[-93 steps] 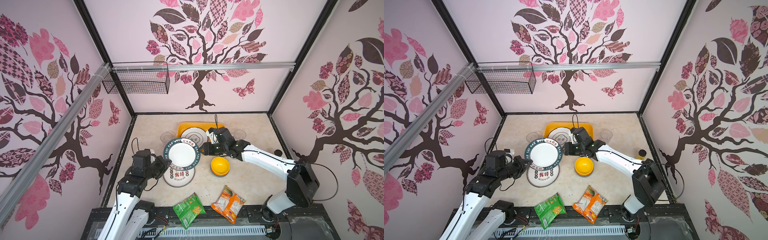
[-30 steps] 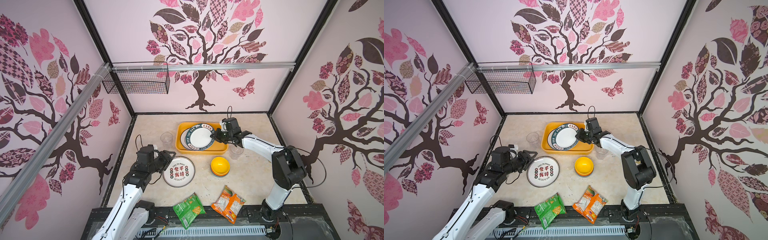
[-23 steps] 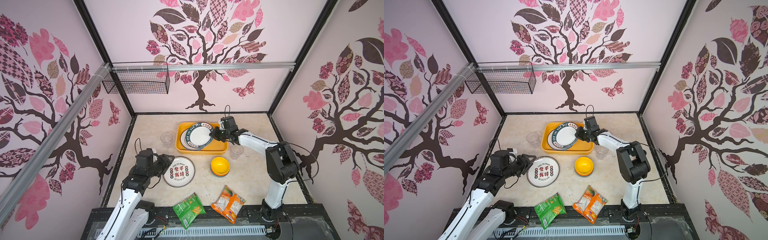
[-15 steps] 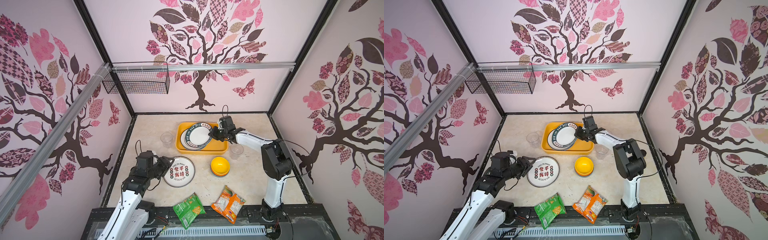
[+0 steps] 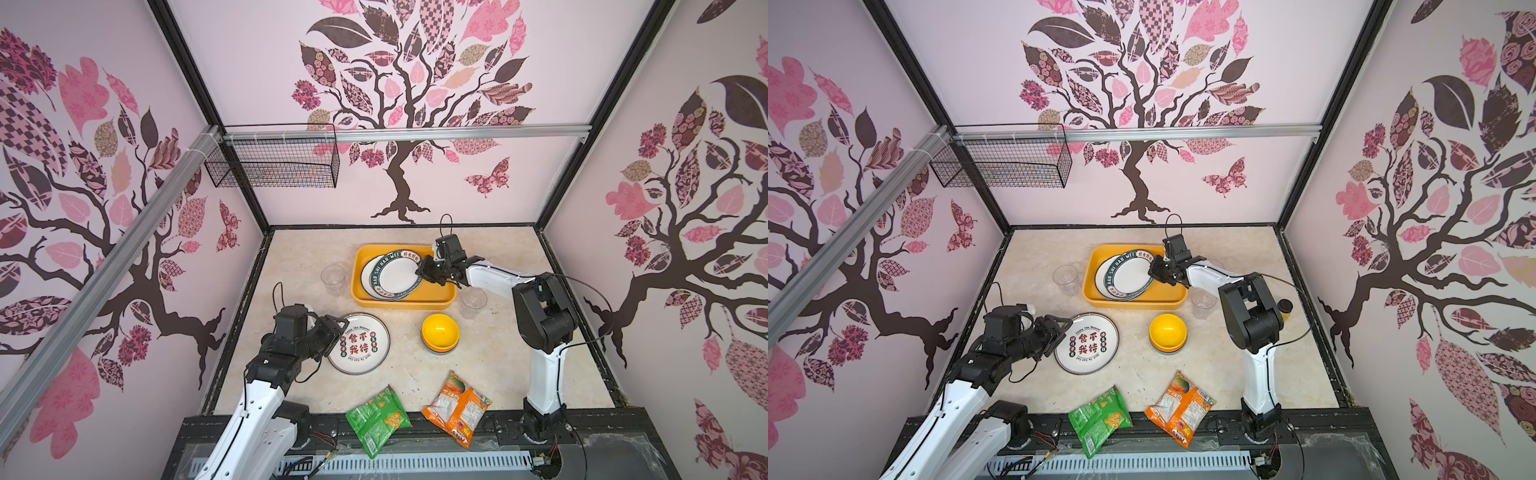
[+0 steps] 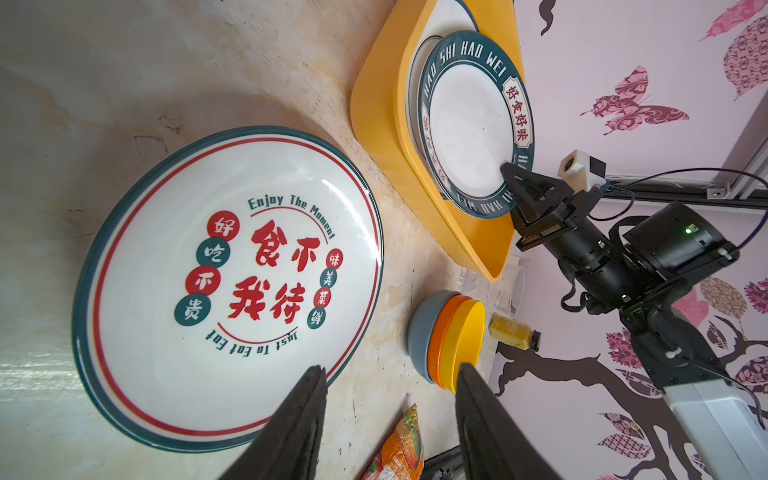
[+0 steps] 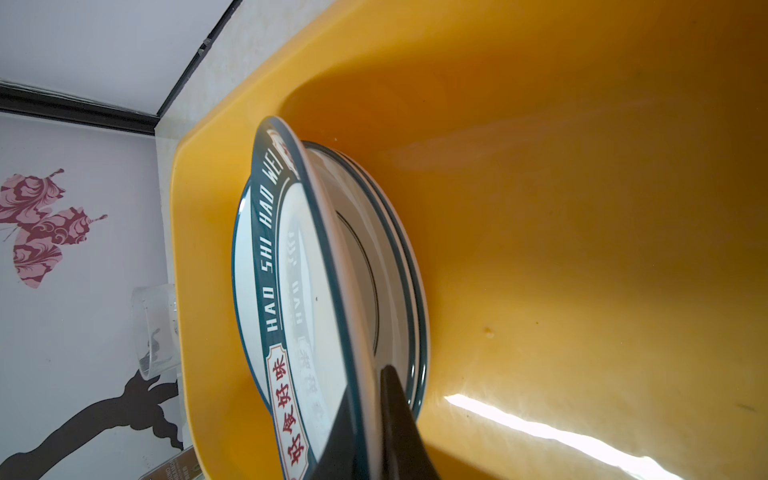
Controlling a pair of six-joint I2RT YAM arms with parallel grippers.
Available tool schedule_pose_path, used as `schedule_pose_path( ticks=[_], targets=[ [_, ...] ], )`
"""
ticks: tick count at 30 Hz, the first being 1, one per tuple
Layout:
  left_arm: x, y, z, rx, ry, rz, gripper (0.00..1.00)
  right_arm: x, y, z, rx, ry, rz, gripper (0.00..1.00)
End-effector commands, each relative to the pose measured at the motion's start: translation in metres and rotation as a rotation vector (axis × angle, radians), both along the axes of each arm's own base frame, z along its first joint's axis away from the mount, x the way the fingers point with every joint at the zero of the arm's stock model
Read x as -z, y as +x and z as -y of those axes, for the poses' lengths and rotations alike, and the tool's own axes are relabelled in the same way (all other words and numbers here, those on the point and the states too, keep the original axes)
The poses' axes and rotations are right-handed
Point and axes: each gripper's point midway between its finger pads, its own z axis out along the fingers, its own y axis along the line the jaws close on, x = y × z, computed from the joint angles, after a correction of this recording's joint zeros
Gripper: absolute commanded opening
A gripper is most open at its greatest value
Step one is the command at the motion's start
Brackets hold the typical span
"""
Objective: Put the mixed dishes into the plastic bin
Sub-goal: 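Lay the green plate flat on the bin's stack and open the right gripper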
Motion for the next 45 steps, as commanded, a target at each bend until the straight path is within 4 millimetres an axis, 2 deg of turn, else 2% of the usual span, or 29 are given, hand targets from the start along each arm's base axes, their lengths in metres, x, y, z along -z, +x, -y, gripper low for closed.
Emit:
schedule_pose_path(
  ticks=[1, 6, 13, 25, 30, 35, 45],
  targets=[
    [0.009, -0.003, -0.002, -0.007, 0.002, -0.016, 0.53, -0.016, 0.016, -0.011, -0.005, 0.043, 0.037, 0.00],
    [0.011, -0.004, -0.002, -0.010, -0.001, -0.022, 0.53, -0.012, 0.015, -0.015, -0.019, 0.056, 0.024, 0.02],
    [0.013, -0.005, -0.003, -0.014, -0.001, -0.026, 0.53, -0.005, 0.013, -0.021, -0.036, 0.042, 0.004, 0.15],
    [0.016, -0.006, -0.003, -0.017, -0.004, -0.032, 0.53, 0.010, 0.005, -0.033, -0.084, 0.003, -0.033, 0.21],
    [0.017, -0.007, -0.003, -0.018, -0.004, -0.034, 0.53, 0.015, 0.002, -0.036, -0.097, -0.018, -0.043, 0.27],
    [0.018, -0.007, -0.003, -0.019, -0.004, -0.036, 0.53, 0.017, 0.001, -0.031, -0.099, -0.080, -0.044, 0.33],
    [0.021, -0.007, -0.003, -0.022, -0.003, -0.043, 0.53, 0.014, 0.001, -0.008, -0.083, -0.246, -0.021, 0.36]
  ],
)
